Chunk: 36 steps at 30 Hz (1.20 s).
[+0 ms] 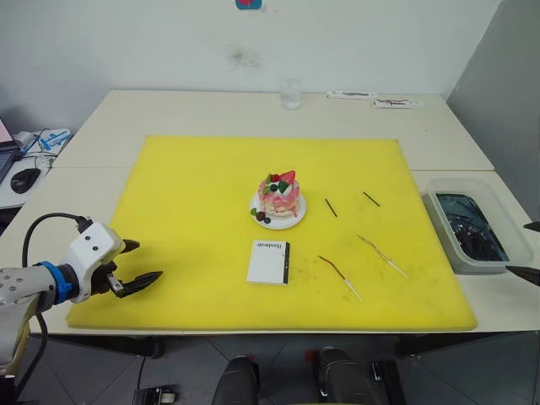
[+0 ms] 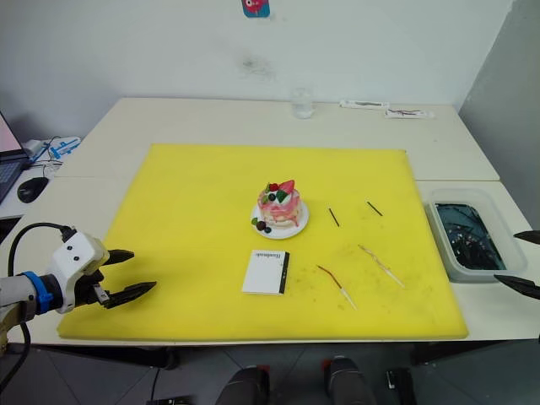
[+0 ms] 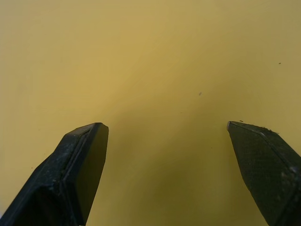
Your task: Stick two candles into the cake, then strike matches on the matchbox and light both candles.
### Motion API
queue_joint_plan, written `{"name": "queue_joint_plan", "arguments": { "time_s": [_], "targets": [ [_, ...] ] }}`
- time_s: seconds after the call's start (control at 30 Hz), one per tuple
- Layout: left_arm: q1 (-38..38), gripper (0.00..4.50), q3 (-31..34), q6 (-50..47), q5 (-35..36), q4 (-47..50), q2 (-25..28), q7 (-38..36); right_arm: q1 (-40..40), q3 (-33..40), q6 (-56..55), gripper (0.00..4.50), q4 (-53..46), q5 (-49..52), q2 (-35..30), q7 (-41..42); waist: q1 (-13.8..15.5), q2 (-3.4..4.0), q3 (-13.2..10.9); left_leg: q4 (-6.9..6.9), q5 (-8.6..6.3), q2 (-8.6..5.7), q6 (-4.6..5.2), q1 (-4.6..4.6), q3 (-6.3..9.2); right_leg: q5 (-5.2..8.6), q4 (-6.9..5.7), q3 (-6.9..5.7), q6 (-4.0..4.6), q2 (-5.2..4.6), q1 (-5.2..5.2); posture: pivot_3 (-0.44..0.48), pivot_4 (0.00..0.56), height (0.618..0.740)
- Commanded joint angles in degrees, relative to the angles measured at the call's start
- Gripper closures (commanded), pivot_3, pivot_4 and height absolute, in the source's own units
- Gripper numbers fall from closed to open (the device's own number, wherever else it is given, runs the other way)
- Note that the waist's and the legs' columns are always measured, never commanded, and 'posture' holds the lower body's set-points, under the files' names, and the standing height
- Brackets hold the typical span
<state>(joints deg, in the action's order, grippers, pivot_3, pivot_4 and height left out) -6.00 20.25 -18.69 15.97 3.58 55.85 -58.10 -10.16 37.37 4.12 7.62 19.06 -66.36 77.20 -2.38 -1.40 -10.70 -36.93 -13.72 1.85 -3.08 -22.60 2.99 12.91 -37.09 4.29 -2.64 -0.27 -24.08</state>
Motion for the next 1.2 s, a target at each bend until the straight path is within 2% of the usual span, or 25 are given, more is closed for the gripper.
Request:
{"name": "queue_joint_plan", "arguments": {
  "time_s": [0.03, 0.3, 0.63, 0.97, 1.2],
  "targets": [
    [0.6, 0.03, 2.1, -0.4, 0.9, -0.1, 1.0, -0.1, 0.3, 1.9, -0.8, 0.00, -0.3, 0.0, -0.8, 0.2, 0.0, 0.00, 0.0, 0.00, 0.00, 0.00, 0.00, 0.00, 0.00, 0.00, 0.00, 0.00, 0.00, 0.00, 0.00, 0.000, 0.150, 0.740],
    [2.3, 0.03, 1.6, -0.3, 0.6, -1.2, 1.3, -0.6, -0.4, 2.0, -0.6, 0.00, -1.2, 0.1, -0.4, 0.1, 0.0, 0.00, 0.0, 0.00, 0.00, 0.00, 0.00, 0.00, 0.00, 0.00, -0.02, 0.00, 0.00, 0.00, 0.00, 0.000, 0.150, 0.740],
    [3.3, 0.03, 3.0, -1.9, 4.7, -1.2, 1.1, -4.4, 0.6, 0.8, -0.7, 0.00, -1.3, 0.2, -0.2, -0.6, 0.0, 0.00, 0.0, 0.00, 0.00, 0.00, 0.00, 0.01, 0.00, 0.00, -0.03, 0.00, 0.00, 0.00, 0.01, 0.000, 0.150, 0.740],
    [1.7, 0.03, 2.8, -3.1, 5.3, 0.4, 1.2, -4.9, 1.5, 0.0, -0.8, 0.00, -1.2, 0.3, 0.0, -1.2, 0.0, 0.01, 0.0, 0.00, 0.00, 0.00, 0.00, 0.02, 0.00, 0.00, -0.04, 0.00, 0.00, 0.00, 0.01, 0.000, 0.150, 0.740],
    [1.4, 0.03, 2.5, -12.3, 12.0, 6.9, 0.7, -5.8, 3.3, -0.4, 2.4, 0.00, -5.5, 2.5, 0.9, -2.6, 0.0, 0.01, 0.0, -0.01, 0.00, 0.00, 0.00, 0.02, 0.00, 0.00, -0.07, 0.00, 0.00, 0.00, 0.02, 0.000, 0.150, 0.740]
  ]
}}
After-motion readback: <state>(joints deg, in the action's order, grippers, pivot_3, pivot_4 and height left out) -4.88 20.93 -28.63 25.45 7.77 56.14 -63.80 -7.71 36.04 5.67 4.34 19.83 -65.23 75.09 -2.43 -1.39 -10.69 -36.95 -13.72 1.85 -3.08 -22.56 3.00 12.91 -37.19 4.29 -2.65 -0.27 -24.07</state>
